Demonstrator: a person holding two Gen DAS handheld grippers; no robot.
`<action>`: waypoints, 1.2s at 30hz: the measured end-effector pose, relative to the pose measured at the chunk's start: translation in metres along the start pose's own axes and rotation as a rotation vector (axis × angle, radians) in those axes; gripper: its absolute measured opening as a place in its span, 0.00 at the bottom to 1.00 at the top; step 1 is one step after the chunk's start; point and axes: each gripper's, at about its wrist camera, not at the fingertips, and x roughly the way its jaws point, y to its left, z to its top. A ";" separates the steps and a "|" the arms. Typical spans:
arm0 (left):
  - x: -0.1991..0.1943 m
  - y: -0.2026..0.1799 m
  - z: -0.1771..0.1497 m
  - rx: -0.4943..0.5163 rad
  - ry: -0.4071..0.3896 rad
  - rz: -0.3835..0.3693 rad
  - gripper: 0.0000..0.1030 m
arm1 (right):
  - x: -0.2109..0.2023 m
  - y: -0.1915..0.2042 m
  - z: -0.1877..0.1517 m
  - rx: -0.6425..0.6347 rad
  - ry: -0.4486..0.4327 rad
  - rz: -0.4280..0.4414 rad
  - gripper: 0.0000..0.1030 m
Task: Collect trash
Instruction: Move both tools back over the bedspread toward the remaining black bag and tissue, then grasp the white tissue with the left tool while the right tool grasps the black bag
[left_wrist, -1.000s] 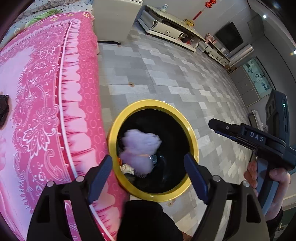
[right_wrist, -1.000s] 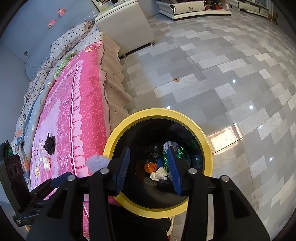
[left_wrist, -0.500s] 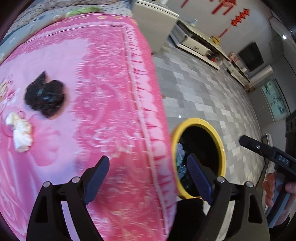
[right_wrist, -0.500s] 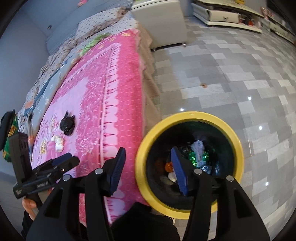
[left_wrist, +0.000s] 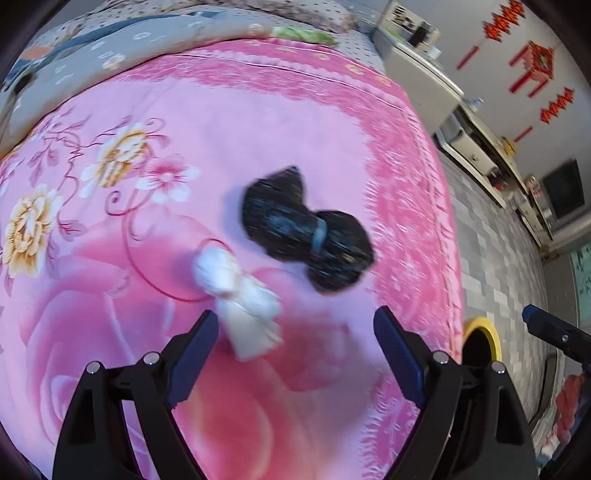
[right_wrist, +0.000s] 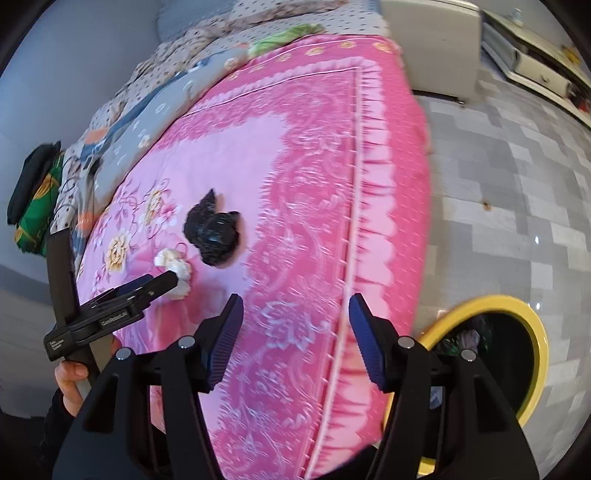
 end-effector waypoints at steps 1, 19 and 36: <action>0.001 0.006 0.002 -0.009 -0.001 0.009 0.80 | 0.007 0.009 0.008 -0.012 0.012 0.005 0.56; 0.044 0.039 0.005 -0.091 0.040 -0.014 0.80 | 0.137 0.110 0.087 -0.135 0.216 0.033 0.56; 0.036 0.051 -0.014 -0.121 -0.022 -0.020 0.58 | 0.205 0.145 0.094 -0.204 0.290 -0.028 0.59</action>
